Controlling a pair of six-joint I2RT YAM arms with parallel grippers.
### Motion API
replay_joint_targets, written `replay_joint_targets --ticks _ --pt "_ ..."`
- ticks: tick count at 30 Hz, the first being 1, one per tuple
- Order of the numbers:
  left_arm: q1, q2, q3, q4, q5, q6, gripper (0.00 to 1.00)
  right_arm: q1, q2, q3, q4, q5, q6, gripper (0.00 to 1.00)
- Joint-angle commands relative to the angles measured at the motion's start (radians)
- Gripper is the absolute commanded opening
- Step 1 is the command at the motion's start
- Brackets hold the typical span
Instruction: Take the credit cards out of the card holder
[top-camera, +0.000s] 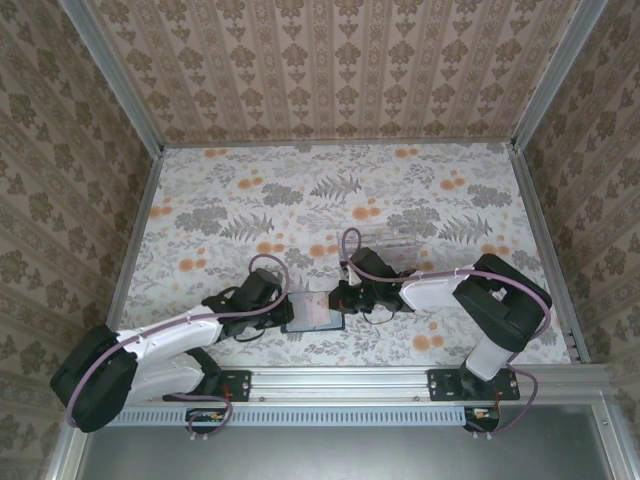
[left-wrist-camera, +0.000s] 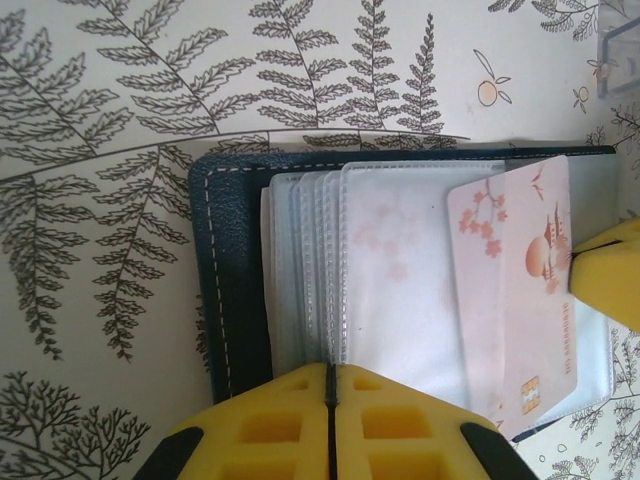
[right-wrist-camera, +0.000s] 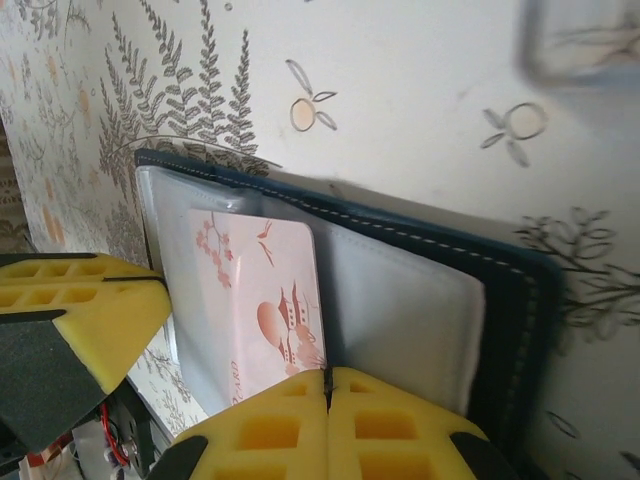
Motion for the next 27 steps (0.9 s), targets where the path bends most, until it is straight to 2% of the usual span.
replay_joint_targets --ticks 1,8,19,27 --pt "0.008 -0.028 0.021 -0.110 -0.031 0.006 0.10 -0.011 -0.021 -0.021 -0.042 -0.015 -0.032 0.00" --pt "0.003 -0.111 0.058 -0.174 -0.055 0.018 0.12 -0.015 -0.042 -0.040 -0.031 -0.027 -0.047 0.00" --pt "0.001 -0.103 0.070 -0.160 -0.046 0.023 0.12 -0.044 -0.142 -0.096 -0.093 -0.011 -0.084 0.00" --pt "-0.053 0.010 0.140 -0.061 -0.021 0.040 0.12 -0.040 -0.082 -0.063 -0.045 -0.050 -0.067 0.00"
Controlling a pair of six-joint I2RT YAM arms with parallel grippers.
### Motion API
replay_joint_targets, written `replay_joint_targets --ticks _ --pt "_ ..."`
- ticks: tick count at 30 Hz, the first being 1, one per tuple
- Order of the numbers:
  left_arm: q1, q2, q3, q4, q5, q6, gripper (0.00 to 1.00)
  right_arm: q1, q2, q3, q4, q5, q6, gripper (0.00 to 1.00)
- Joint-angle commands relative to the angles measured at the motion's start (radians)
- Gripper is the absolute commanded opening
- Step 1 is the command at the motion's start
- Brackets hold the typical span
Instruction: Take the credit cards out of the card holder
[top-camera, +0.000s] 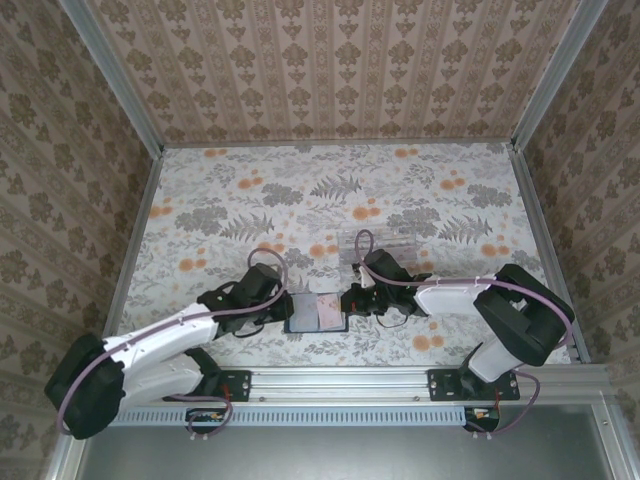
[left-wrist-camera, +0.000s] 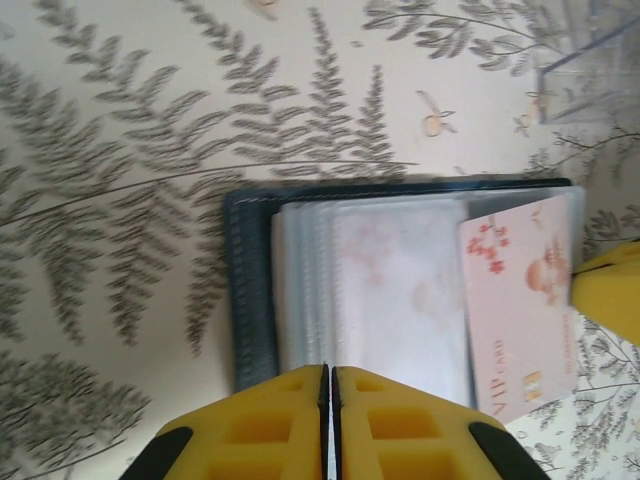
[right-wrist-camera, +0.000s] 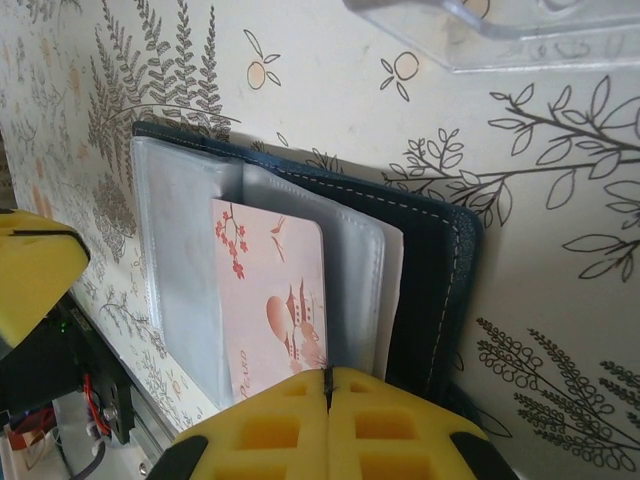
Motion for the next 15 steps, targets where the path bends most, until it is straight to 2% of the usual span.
replay_joint_targets --ticks 1,8,15 --pt "-0.028 0.065 0.052 0.054 0.015 0.026 0.12 0.000 0.035 0.020 0.012 -0.034 -0.001 0.00" --pt "-0.075 0.216 0.071 0.123 0.035 0.015 0.08 0.003 0.051 0.020 0.049 -0.043 0.012 0.19" --pt "-0.093 0.271 0.068 0.132 0.042 0.000 0.05 0.012 0.069 0.031 0.080 -0.059 0.024 0.21"
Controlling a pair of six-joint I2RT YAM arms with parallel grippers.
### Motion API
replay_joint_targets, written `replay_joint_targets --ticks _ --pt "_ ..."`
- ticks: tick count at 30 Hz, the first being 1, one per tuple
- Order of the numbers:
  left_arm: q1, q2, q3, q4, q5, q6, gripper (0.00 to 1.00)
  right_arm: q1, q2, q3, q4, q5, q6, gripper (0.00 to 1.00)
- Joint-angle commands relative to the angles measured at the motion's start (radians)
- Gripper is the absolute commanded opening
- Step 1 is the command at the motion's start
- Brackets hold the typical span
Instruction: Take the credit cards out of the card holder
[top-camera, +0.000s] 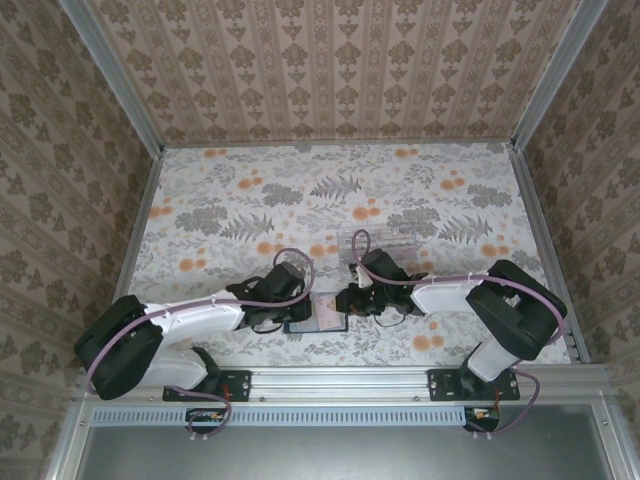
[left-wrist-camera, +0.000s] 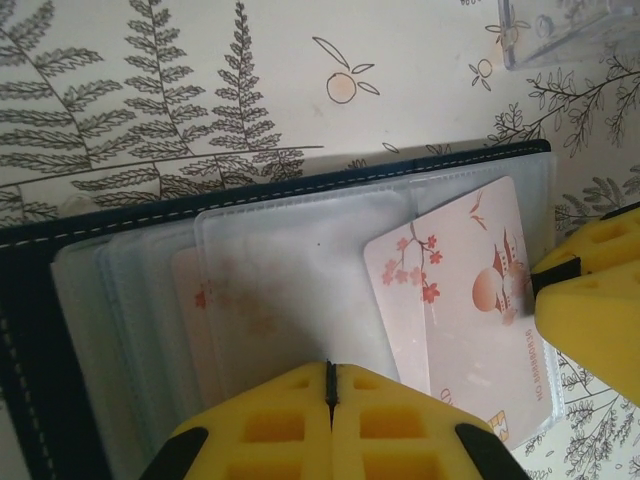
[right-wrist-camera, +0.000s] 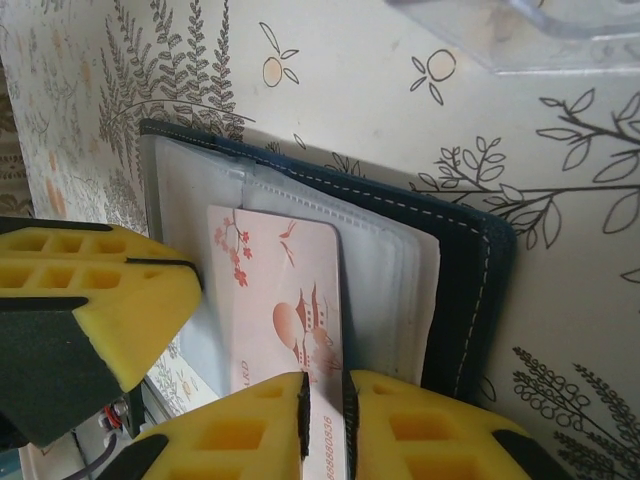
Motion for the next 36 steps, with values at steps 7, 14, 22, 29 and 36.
replay_joint_targets --ticks 7,14,22,29,36 --pt "-0.011 0.024 0.000 -0.012 0.008 -0.007 0.04 0.023 0.043 0.035 0.038 -0.031 0.025 0.20" --pt "-0.013 0.014 -0.003 -0.023 0.002 -0.010 0.04 0.024 0.034 0.032 0.039 -0.035 0.021 0.23" --pt "-0.013 -0.008 -0.003 -0.044 -0.010 -0.007 0.04 0.025 0.018 0.027 0.007 -0.019 0.012 0.00" --pt "-0.011 -0.044 -0.007 -0.074 -0.034 -0.002 0.05 -0.020 -0.107 -0.031 -0.091 0.023 -0.031 0.00" --pt "-0.008 -0.073 -0.009 -0.091 -0.039 0.000 0.05 -0.112 -0.323 -0.064 -0.285 0.035 -0.123 0.00"
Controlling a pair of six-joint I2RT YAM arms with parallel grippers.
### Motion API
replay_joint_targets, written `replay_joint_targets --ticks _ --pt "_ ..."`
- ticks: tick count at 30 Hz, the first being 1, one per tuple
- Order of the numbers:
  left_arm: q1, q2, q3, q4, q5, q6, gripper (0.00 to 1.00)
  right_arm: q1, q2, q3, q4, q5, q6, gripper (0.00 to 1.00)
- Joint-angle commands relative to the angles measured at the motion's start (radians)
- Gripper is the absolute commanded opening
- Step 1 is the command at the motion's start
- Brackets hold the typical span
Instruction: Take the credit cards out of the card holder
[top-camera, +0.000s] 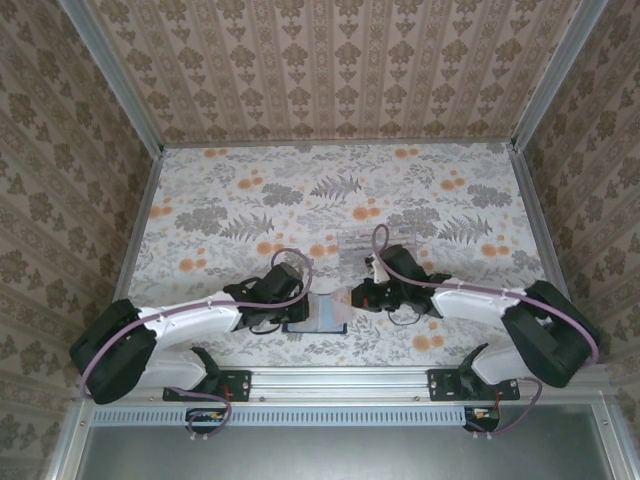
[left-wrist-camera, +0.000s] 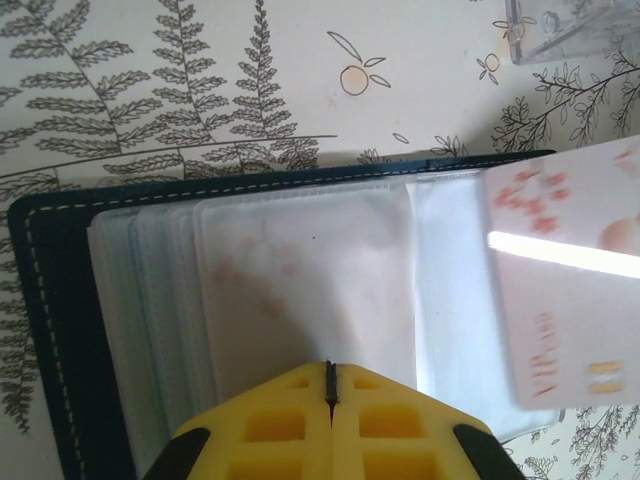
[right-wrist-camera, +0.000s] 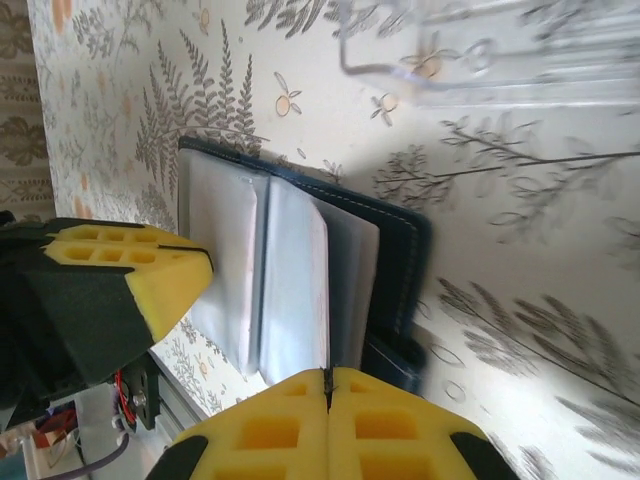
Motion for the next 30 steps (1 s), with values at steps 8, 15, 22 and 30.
replay_joint_targets --ticks 8,15,22,30 --pt "-0.001 -0.132 0.019 -0.097 -0.050 0.015 0.12 -0.052 -0.316 0.168 -0.535 0.180 -0.293 0.00" --pt "0.010 -0.300 0.005 -0.131 -0.097 0.025 0.64 -0.050 -0.299 0.372 -0.747 0.380 -0.507 0.00" --pt "0.021 -0.485 -0.059 -0.143 -0.135 0.009 1.00 -0.020 -0.198 0.532 -0.837 0.561 -0.905 0.00" --pt "0.028 -0.609 -0.094 -0.160 -0.139 -0.001 1.00 -0.017 -0.140 0.511 -0.771 0.652 -1.337 0.00"
